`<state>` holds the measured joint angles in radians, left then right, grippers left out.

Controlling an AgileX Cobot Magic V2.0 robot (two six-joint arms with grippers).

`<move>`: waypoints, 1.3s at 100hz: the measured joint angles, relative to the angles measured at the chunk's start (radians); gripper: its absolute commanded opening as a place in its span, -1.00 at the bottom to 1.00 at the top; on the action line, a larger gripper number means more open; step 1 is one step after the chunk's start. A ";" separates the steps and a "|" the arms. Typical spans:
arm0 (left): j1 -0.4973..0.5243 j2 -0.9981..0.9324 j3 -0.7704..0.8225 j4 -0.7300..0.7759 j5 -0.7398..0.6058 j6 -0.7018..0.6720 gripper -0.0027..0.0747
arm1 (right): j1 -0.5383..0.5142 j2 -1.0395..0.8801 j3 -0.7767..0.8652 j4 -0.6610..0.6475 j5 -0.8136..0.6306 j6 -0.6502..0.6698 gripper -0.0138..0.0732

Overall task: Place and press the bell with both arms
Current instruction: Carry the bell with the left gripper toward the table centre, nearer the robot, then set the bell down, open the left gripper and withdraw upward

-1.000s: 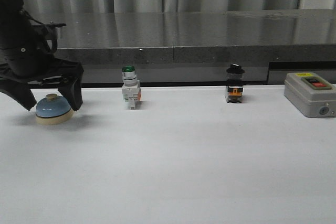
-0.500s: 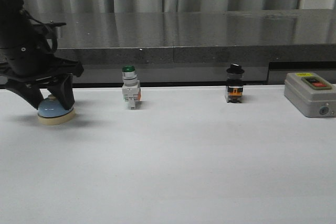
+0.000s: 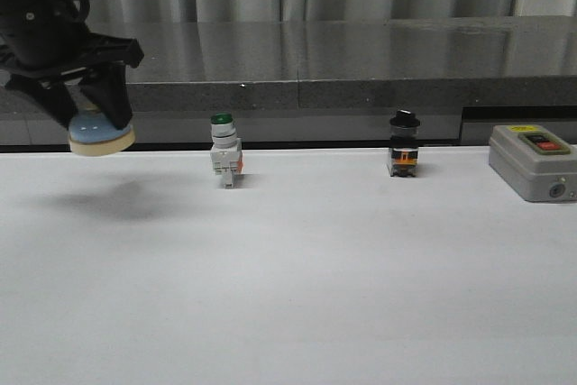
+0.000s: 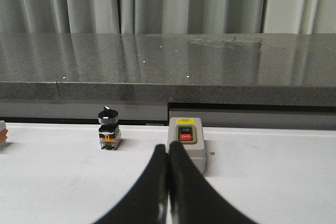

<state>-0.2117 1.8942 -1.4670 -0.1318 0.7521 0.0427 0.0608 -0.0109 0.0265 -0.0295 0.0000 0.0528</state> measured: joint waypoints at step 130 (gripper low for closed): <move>-0.475 0.144 -0.043 0.000 0.005 0.026 0.30 | 0.000 0.000 0.000 0.000 0.000 0.000 -0.84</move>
<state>-0.6866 2.0382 -1.5099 -0.1318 0.7568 0.0683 0.0608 -0.0109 0.0265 -0.0295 0.0000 0.0528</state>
